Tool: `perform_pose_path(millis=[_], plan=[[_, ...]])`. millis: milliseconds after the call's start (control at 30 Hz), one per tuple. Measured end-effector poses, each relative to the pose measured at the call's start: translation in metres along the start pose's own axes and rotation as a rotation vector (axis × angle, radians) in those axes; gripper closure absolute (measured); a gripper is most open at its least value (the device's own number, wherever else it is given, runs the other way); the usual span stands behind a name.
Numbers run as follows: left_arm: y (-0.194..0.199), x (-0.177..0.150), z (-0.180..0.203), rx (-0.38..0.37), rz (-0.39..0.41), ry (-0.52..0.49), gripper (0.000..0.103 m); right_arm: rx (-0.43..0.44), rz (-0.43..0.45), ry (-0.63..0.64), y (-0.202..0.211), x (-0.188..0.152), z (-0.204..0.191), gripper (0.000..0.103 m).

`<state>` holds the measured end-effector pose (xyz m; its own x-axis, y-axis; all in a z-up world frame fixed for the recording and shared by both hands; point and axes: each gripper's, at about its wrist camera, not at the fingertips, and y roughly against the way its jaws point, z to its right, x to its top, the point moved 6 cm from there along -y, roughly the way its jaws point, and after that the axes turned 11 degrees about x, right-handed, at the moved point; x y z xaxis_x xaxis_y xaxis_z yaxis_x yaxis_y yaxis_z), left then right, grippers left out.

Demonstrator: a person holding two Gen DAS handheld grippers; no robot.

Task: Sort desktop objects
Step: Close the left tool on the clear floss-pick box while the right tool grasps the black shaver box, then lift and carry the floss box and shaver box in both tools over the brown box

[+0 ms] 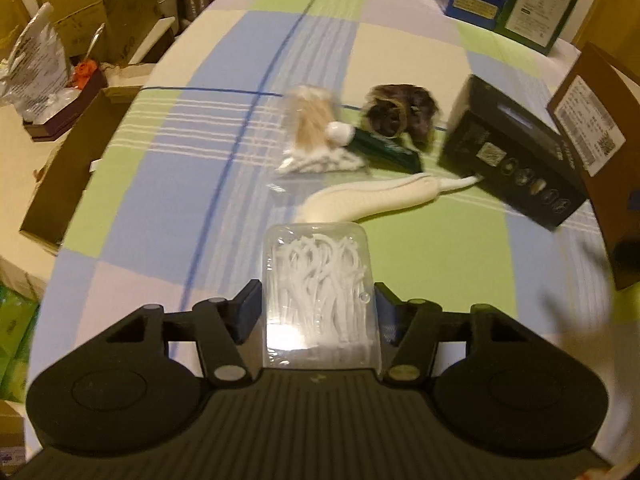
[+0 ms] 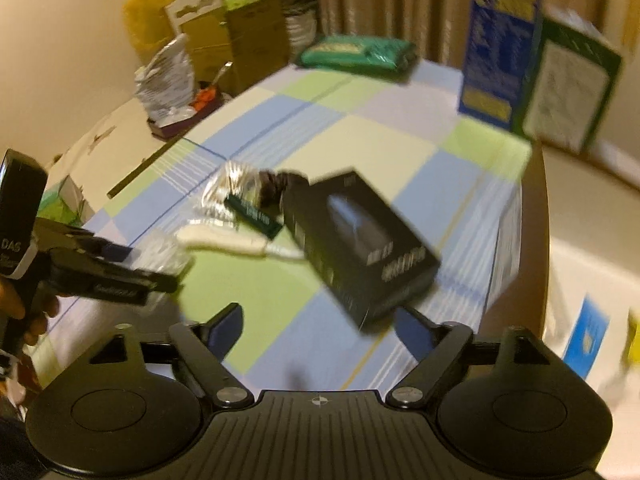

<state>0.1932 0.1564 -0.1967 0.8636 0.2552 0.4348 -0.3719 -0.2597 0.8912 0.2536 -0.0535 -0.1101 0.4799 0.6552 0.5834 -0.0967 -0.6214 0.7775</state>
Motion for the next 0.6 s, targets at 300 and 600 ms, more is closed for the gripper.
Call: perform_pose_path(millis=[300,600], plan=[[-0.003,-0.001,-0.034,0.038,-0.006,0.069,0.048,0.082,-0.134,0.2,-0.047,0.037,0.033,0.002],[-0.003,-0.003,-0.04,0.055,-0.005,0.076,0.048,0.142,-0.269,0.253,-0.094,0.049,0.055,0.002]])
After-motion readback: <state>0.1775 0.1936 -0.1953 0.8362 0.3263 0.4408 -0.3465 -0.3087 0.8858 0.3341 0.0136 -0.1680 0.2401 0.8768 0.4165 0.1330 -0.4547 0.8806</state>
